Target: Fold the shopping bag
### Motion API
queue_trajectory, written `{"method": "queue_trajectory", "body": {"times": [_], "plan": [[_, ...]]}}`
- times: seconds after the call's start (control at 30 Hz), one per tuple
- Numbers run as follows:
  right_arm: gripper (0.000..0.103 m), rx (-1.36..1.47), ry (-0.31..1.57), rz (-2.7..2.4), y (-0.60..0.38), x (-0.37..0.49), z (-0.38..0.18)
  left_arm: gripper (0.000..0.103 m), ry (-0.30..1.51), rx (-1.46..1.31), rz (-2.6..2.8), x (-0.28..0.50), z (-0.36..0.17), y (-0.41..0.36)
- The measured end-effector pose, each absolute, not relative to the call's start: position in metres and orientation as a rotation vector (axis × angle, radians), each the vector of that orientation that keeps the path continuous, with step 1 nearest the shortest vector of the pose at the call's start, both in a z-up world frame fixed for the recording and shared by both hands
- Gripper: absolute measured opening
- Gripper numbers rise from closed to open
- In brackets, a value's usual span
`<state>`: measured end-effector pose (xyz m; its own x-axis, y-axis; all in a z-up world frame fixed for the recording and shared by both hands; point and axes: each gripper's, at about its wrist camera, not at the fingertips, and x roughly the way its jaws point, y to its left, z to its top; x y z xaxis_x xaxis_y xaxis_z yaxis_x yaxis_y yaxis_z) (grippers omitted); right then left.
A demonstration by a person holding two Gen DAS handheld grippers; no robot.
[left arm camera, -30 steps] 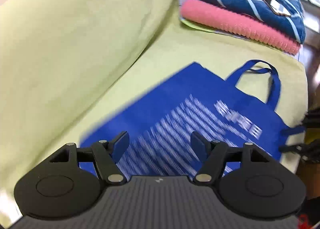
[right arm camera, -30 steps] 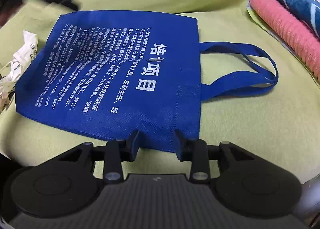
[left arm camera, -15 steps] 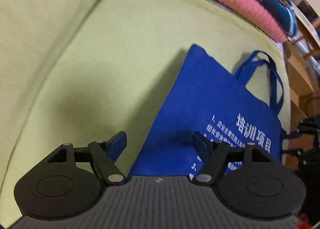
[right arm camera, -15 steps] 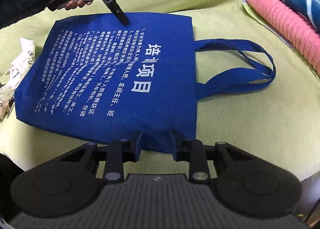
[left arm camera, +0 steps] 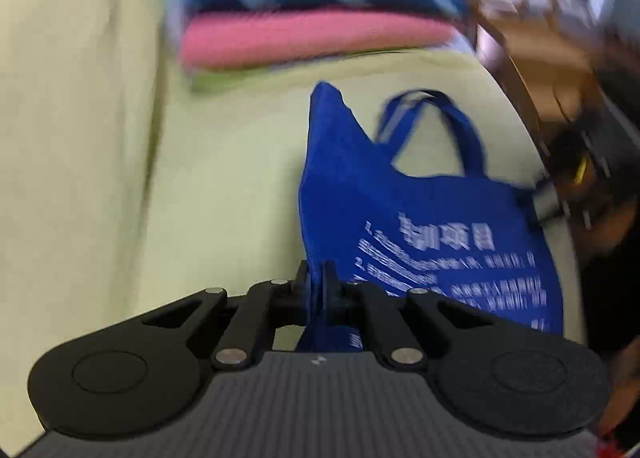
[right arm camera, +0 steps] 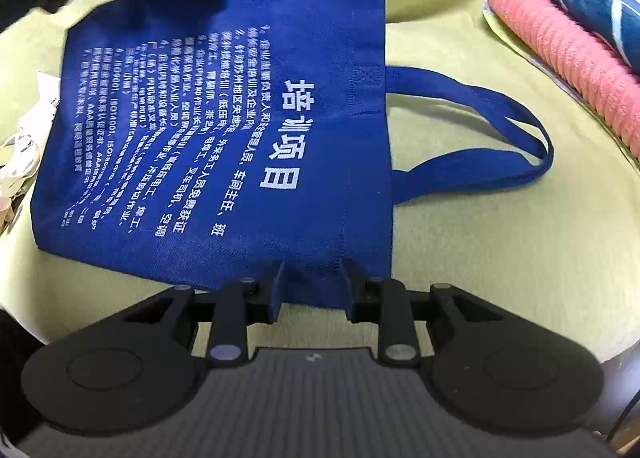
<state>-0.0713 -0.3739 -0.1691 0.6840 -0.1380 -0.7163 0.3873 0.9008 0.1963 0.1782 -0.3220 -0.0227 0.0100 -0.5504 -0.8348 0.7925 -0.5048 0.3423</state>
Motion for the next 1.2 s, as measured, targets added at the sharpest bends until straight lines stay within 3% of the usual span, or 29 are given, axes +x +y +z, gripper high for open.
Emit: {"method": "queue_trajectory", "body": {"times": [0.2,0.37,0.43,0.7,0.8,0.83,0.9,0.93,0.97,1.03,1.2], "plan": [[0.02,0.379,0.735,-0.317,-0.379,-0.075,-0.171,0.002,-0.053,1.539,-1.564,0.071,-0.085,-0.254],[0.02,0.402,0.703,-0.315,-0.38,-0.08,-0.173,0.014,-0.07,1.604,-1.456,0.027,-0.144,-0.231],[0.02,0.417,0.692,-0.311,-0.382,-0.082,-0.173,0.026,-0.087,1.611,-1.416,0.011,-0.154,-0.229],[0.02,0.448,0.636,-0.26,-0.392,-0.093,-0.18,0.03,-0.174,1.592,-1.322,-0.026,-0.172,-0.244],[0.02,0.462,0.635,-0.249,-0.395,-0.093,-0.181,0.039,-0.239,1.623,-1.323,-0.032,-0.178,-0.253],[0.02,0.46,0.634,-0.246,-0.395,-0.094,-0.181,0.047,-0.256,1.624,-1.323,-0.033,-0.179,-0.256],[0.02,0.457,0.629,-0.245,-0.396,-0.095,-0.183,0.048,-0.278,1.621,-1.344,-0.034,-0.179,-0.262],[0.02,0.459,0.626,-0.246,-0.397,-0.095,-0.183,0.041,-0.283,1.62,-1.362,-0.035,-0.179,-0.263],[0.02,0.461,0.624,-0.247,-0.397,-0.095,-0.183,0.018,-0.287,1.62,-1.377,-0.036,-0.179,-0.261],[0.02,0.465,0.621,-0.247,-0.398,-0.094,-0.184,0.0,-0.296,1.638,-1.379,-0.035,-0.18,-0.262],[0.017,0.493,0.612,-0.246,-0.401,-0.097,-0.185,0.0,-0.331,1.692,-1.397,-0.036,-0.188,-0.255]]}}
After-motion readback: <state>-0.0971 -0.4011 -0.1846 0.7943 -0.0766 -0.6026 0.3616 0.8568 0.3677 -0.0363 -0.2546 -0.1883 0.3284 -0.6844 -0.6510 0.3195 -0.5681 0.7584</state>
